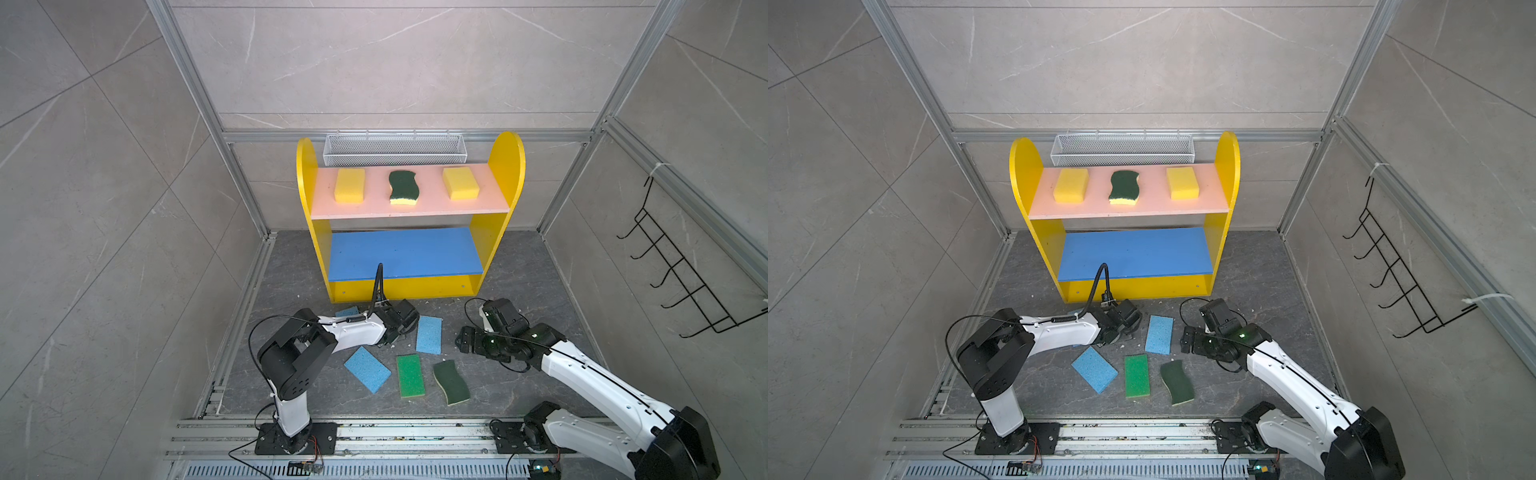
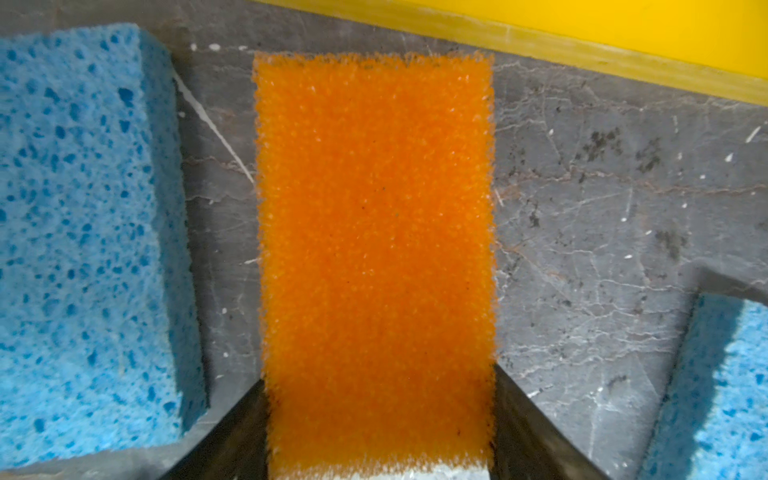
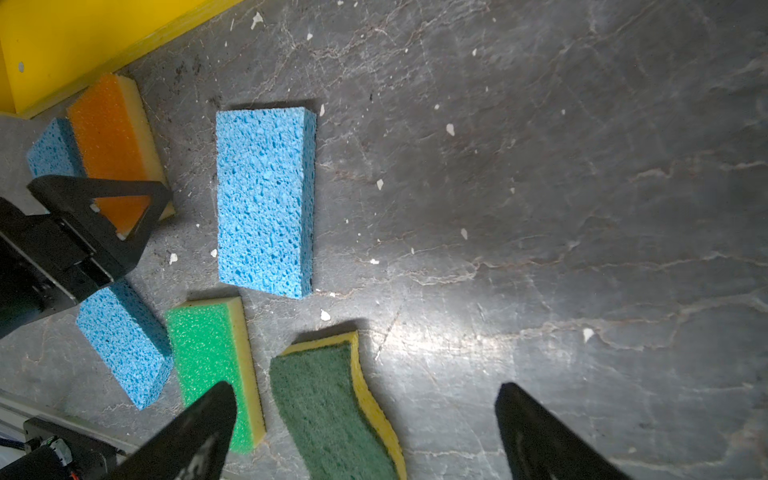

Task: Place and organize the cleaning sponges onto the shelf
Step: 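Close the left gripper on the orange sponge and lift it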

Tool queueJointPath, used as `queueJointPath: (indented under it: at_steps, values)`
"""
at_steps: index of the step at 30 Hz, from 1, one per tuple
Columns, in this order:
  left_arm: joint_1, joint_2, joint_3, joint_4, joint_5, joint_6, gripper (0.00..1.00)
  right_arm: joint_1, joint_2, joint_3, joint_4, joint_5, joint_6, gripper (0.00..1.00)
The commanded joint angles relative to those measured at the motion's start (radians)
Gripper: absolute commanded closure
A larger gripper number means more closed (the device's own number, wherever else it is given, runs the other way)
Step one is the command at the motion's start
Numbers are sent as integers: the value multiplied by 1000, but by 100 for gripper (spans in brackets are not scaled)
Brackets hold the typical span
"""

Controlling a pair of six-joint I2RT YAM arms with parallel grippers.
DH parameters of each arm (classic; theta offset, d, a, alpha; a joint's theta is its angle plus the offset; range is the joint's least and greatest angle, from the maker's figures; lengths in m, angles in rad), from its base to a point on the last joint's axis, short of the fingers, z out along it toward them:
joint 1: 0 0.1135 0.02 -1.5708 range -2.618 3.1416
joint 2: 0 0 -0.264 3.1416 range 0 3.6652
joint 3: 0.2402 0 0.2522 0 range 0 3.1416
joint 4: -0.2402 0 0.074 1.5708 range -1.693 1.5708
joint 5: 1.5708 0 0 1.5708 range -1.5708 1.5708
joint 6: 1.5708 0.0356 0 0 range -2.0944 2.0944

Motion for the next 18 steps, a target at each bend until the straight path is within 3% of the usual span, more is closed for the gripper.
queueJointPath:
  at_steps: [1,9,18]
  values:
    - [-3,-92,-24,-74,-49,57,31,5,5,-13,-7,-3,-12,1]
    - [-30,-312,-9,-205,-137,113,32,5,27,-15,14,-20,-10,1]
    - [-29,-516,-23,-203,-208,353,33,5,24,-10,16,-29,-10,1]
